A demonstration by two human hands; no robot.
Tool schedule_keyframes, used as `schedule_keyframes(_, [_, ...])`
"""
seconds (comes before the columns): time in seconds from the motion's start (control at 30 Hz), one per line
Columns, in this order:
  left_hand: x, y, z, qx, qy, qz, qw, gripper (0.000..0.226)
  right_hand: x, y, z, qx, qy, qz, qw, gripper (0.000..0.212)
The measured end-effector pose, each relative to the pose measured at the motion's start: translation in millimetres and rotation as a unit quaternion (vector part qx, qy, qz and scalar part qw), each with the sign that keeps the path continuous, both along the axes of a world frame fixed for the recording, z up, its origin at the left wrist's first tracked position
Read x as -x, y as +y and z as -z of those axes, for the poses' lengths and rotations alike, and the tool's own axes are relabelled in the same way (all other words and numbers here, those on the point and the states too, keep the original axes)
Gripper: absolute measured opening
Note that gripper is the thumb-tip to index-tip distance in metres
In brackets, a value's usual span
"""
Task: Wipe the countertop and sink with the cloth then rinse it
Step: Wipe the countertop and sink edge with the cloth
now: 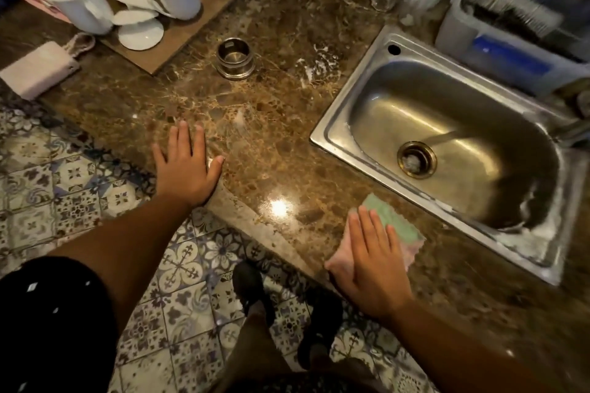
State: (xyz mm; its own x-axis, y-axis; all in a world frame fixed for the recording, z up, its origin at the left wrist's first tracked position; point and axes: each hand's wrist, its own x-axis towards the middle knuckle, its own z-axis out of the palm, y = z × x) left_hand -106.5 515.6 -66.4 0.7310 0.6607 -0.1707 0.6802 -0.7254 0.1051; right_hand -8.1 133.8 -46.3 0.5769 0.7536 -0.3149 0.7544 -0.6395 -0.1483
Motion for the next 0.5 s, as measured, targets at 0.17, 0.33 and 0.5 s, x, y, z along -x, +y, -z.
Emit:
schedule_keyframes(0.17, [8,-32,-1,0.013,0.007,-0.014,1.000,0.073,-3,-22,0,0.014,-0.002,-0.018,1.000,0.094])
schedule_keyframes(0.33, [10,-28,0,0.016,0.009,0.010,1.000,0.079,-1,-13,2,0.023,-0.020,-0.005,1.000,0.095])
schedule_keyframes(0.5, [8,27,-1,0.034,-0.005,0.113,0.993,0.085,0,54,3,0.009,-0.010,-0.002,1.000,0.101])
